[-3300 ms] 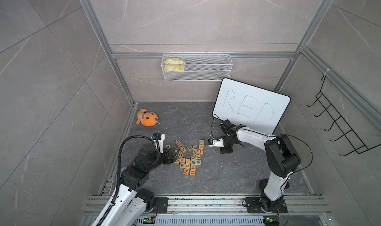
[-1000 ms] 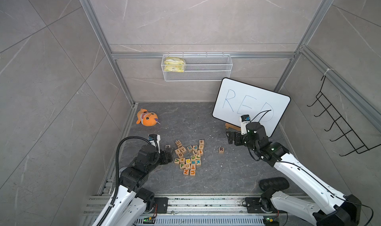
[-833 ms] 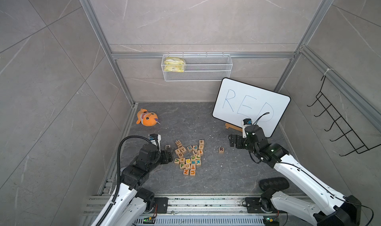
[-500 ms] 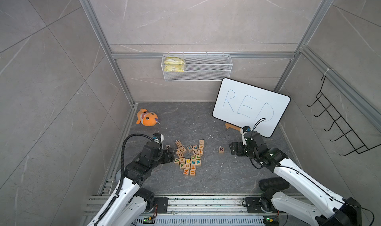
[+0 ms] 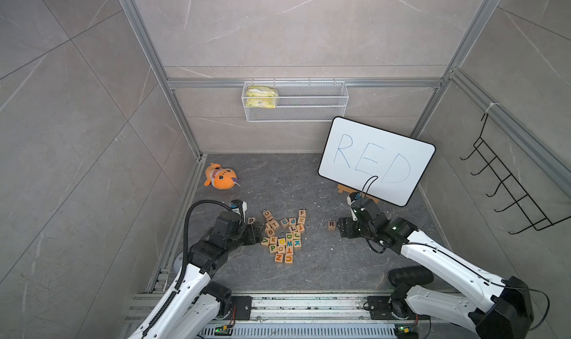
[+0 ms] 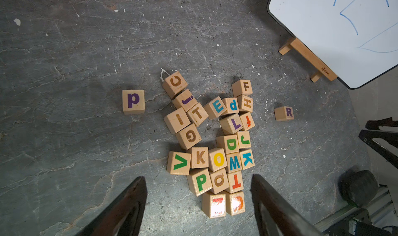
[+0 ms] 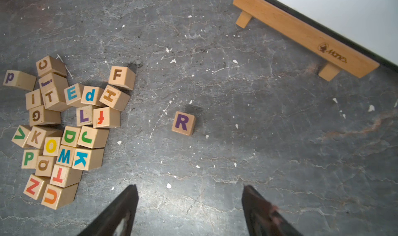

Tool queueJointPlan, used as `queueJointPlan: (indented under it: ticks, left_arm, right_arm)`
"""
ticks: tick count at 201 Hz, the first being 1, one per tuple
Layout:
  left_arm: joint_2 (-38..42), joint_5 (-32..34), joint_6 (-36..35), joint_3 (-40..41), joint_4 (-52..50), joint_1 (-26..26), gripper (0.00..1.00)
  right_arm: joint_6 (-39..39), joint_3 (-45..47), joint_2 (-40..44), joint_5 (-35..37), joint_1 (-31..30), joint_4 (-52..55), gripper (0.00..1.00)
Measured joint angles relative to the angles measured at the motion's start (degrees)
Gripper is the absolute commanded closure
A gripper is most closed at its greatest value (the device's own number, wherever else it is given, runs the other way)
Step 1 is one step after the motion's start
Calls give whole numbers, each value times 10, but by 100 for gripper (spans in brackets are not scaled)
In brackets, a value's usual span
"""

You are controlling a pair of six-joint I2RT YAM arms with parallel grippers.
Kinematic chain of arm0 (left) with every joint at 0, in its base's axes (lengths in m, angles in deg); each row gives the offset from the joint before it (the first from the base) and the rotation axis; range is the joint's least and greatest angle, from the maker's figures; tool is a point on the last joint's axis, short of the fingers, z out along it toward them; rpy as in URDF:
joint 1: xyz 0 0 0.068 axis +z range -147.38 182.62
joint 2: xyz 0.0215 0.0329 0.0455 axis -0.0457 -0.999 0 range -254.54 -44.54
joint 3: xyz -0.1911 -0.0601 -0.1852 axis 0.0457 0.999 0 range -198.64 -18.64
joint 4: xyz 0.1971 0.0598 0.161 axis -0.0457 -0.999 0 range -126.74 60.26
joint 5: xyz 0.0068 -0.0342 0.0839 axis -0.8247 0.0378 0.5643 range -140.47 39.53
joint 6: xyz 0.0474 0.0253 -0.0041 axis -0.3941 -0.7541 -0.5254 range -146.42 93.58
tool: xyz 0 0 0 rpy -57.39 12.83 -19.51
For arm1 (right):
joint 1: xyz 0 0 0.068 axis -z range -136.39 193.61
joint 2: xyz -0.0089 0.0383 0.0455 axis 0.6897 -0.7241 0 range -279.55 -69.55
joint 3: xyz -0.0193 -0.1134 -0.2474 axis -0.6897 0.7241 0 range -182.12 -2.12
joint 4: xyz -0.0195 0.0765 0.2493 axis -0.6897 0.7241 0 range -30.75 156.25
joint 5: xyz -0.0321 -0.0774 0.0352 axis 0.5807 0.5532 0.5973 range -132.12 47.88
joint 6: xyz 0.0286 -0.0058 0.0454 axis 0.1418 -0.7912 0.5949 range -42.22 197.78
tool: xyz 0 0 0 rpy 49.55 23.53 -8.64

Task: Assemble the uppercase word "red" with letter blocks
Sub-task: Pick up the letter block from the center of the board.

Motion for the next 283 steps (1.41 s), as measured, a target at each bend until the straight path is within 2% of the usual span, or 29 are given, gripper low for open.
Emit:
queueJointPlan:
  ticks: [50, 109, 199, 283]
  left_arm:
    - [-7, 0, 0, -2, -1, 0, 21]
    - [-22, 3, 0, -23, -18, 0, 21]
    - [-43, 5, 1, -29, -33, 8, 21]
    - [-50, 5, 2, -34, -37, 13, 21]
  right_arm:
    - [7, -46, -56, 49, -66, 19, 32]
    - [27, -82, -141, 68, -120, 11, 33]
    - [30, -144, -249, 55, -132, -33, 36]
    - [30, -156, -266, 55, -133, -41, 37]
